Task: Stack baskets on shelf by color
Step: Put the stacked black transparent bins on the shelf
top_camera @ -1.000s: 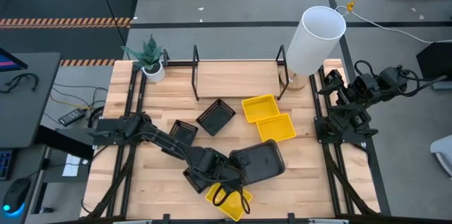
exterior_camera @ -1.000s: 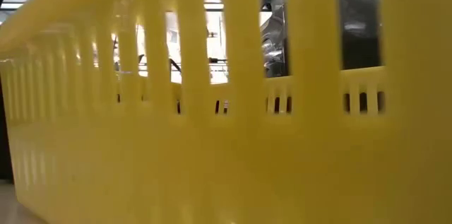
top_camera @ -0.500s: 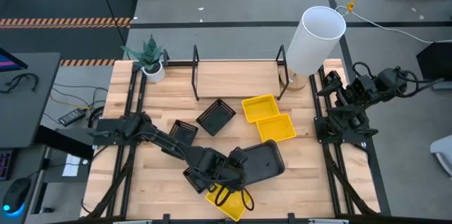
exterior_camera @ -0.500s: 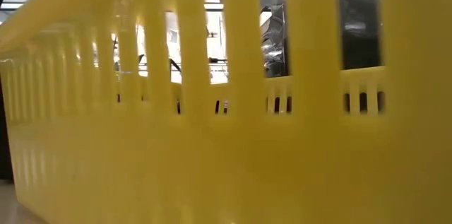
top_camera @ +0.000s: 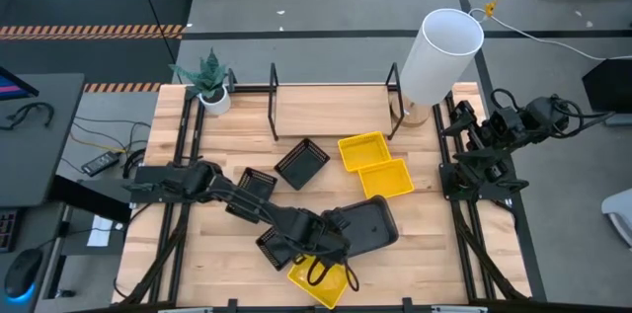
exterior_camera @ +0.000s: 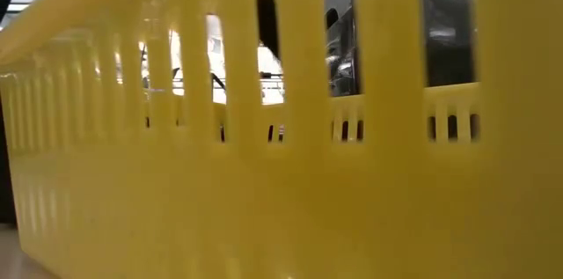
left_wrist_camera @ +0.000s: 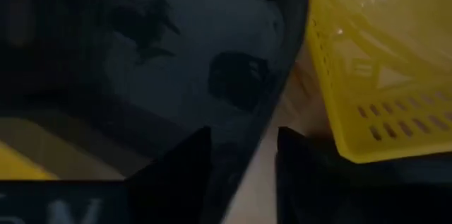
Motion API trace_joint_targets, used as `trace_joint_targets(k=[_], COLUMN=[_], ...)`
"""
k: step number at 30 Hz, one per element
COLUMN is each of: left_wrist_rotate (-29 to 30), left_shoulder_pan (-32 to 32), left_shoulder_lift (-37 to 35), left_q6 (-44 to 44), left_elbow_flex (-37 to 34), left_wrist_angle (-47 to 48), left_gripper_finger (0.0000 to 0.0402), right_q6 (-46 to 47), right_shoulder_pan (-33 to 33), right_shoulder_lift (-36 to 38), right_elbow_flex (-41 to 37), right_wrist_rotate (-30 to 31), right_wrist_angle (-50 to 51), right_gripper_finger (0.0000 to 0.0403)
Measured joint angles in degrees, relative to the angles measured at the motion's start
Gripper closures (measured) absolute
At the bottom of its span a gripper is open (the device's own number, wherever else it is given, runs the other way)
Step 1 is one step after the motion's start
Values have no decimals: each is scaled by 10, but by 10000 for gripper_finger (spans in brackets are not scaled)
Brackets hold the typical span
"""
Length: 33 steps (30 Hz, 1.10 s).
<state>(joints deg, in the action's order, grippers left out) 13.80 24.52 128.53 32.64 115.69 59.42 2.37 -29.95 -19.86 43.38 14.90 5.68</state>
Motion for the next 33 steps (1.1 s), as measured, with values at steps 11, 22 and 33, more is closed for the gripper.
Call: trace_joint_targets(k=[11, 22, 33], left_wrist_rotate=[-22, -53, -116], left_shoulder_pan=[-15, -11, -8], left_shoulder_lift=[19, 26, -39], left_q6=[9, 39, -73], left_elbow_flex=[1, 1, 3], left_wrist_angle=[5, 2, 14], left_gripper_finger=[309, 384, 384], right_q6=[0, 11, 23], right_shoulder_pan=[0, 0, 0], right_shoulder_lift=[0, 0, 0], right_elbow_flex=[0, 0, 0], right_wrist_rotate=[0, 0, 21], right_wrist_angle=[0, 2, -10], right_gripper_finger=[133, 133, 133])
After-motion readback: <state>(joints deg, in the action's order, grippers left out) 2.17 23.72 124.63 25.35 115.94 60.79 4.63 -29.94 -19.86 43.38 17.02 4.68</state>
